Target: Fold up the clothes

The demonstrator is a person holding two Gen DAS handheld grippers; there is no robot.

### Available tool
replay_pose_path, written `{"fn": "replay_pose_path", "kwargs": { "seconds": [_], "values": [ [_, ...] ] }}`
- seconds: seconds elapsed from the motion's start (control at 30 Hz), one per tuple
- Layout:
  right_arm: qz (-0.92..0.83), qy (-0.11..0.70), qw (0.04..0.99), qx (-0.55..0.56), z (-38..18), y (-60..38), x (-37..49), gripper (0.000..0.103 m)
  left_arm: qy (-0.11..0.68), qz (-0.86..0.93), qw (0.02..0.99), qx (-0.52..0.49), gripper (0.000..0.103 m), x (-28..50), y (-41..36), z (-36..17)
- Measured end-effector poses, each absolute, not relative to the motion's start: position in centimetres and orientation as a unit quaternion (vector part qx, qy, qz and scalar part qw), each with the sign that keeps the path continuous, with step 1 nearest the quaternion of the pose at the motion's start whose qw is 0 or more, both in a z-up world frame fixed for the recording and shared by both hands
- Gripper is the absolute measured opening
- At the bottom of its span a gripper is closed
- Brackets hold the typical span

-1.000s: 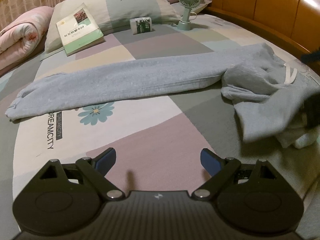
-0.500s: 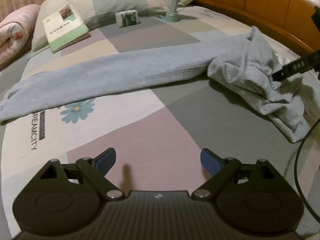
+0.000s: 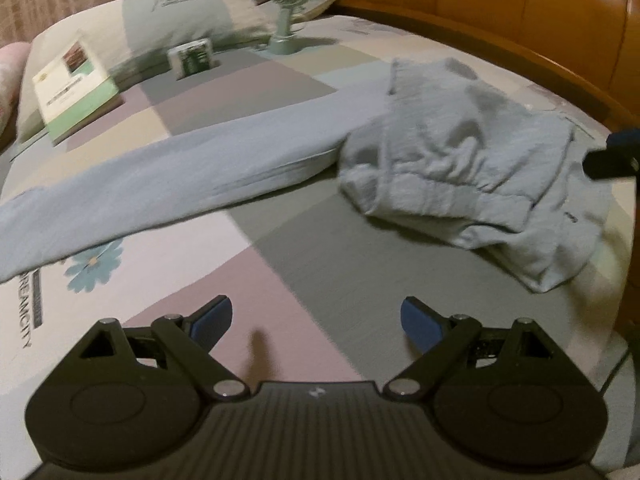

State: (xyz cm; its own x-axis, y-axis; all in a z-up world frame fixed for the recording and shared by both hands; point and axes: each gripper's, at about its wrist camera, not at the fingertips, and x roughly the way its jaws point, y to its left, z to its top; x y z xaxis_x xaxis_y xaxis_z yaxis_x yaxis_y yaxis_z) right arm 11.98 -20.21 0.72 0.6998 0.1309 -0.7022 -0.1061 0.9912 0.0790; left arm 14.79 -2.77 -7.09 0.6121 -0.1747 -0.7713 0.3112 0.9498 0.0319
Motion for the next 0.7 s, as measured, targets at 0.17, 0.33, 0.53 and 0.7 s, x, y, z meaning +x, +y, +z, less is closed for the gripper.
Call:
{"fn": "replay_pose_path", "kwargs": {
  "seconds": [0.17, 0.33, 0.53, 0.7],
  "values": [
    [0.07, 0.383, 0.92, 0.042, -0.2, -19.9, 10.1, 0.103, 0.403, -0.166, 0.894, 0.106, 0.091, 15.1, -4.9, -6.6],
    [0.06, 0.382, 0.919, 0.072, -0.7, -20.6, 8.8, 0.103, 0.366, -0.202, 0.898, 0.133, 0.091, 15.6, -8.1, -5.7],
    [0.036, 0.377, 0.921, 0.09, -0.9, -22.5, 7.3, 0.103, 0.331, -0.237, 0.895, 0.182, 0.091, 16.2, -12.8, -5.9],
    [0.019, 0.376, 0.92, 0.109, -1.5, -24.4, 6.3, 0.103, 0.304, -0.215, 0.899, 0.231, 0.091, 16.6, -15.8, -6.5]
  ]
}}
